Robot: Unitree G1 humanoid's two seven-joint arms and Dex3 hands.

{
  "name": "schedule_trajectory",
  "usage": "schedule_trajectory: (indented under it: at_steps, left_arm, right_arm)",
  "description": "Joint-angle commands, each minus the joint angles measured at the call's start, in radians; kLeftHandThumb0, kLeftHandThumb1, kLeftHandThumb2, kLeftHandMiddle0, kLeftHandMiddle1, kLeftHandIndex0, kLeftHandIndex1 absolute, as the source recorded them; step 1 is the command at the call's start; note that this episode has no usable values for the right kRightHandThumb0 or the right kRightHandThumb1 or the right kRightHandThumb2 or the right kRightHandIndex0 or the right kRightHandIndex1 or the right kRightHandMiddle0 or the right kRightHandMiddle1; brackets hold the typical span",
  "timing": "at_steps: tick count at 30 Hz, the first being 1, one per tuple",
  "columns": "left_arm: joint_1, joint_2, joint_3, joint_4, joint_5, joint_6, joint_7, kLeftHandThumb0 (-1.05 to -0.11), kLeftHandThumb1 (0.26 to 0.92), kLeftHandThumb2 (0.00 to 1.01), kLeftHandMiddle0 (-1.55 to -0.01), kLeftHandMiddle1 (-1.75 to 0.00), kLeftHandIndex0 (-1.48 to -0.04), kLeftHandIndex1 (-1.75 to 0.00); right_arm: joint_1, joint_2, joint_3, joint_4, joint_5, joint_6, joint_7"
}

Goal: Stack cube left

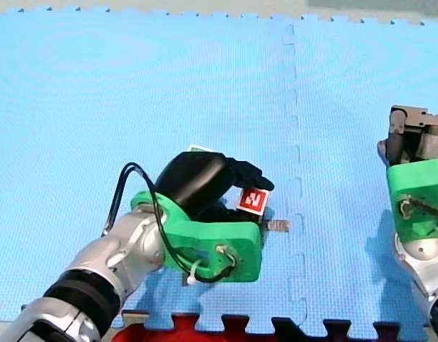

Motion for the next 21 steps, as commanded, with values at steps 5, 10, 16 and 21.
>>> schedule_trajectory:
  at_steps: [5,10,16,21]
  left_arm:
    - [-0.002,-0.002,0.009,-0.008,-0.015,0.006,-0.017,-0.488,0.81,0.0,-0.89,-1.69,-1.27,-0.01]
    - [-0.002,-0.003,0.003,-0.011,-0.013,0.003,-0.022,-0.479,0.807,0.0,-0.89,-1.71,-1.28,-0.01]
    - [-0.003,0.001,-0.001,-0.019,-0.012,0.005,-0.033,-0.477,0.802,0.0,-0.88,-1.73,-1.28,-0.01]
    - [-0.003,0.009,-0.001,-0.033,-0.015,0.004,-0.055,-0.478,0.796,0.0,-0.89,-1.74,-1.29,-0.01]
  right_arm:
    - [-0.01,-0.003,-0.003,0.004,0.005,-0.001,0.002]
    - [-0.01,-0.008,-0.006,0.001,0.008,-0.009,0.006]
    - [-0.01,-0.01,-0.007,-0.002,0.007,-0.012,0.003]
    - [-0.015,-0.009,-0.006,-0.005,0.006,-0.011,0.001]
